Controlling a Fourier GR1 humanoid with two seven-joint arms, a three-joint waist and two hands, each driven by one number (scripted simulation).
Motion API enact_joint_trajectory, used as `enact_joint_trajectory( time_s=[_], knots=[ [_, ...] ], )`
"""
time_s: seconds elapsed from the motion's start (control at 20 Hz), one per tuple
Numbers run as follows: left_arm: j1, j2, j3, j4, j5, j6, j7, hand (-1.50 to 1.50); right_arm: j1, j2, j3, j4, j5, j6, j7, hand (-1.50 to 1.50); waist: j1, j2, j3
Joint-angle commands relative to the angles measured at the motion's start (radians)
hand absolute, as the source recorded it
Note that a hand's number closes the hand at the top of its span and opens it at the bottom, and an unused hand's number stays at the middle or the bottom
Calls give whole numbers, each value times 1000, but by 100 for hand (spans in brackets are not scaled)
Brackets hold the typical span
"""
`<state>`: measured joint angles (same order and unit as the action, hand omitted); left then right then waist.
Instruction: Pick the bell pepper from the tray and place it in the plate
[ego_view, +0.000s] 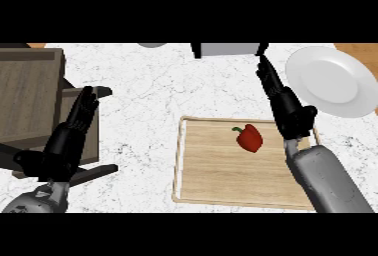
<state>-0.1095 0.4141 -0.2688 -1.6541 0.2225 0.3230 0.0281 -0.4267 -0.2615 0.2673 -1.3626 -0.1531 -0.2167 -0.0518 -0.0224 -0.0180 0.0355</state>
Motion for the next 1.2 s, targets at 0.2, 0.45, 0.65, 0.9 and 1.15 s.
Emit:
enact_joint_trajectory(
  time_s=[0.2,0.45,0.65,0.9,1.15],
  knots=[
    [33,-13,-20,79,-26,45,95,0,-67,-15,136,-50,-239,512,22,150,85,40,-30],
    [78,-34,-37,123,-3,47,143,0,-239,-331,207,-157,314,409,-251,150,53,15,-35],
    [50,-48,-12,148,2,59,148,0,40,-212,116,126,3,506,-484,150,41,55,-29],
    [50,-73,-51,139,-36,86,172,0,24,-248,163,231,-45,841,-746,-150,53,40,-30],
    [27,-48,-23,175,-24,46,168,0,-157,-339,244,290,240,746,-819,-150,65,34,-33]
  ],
)
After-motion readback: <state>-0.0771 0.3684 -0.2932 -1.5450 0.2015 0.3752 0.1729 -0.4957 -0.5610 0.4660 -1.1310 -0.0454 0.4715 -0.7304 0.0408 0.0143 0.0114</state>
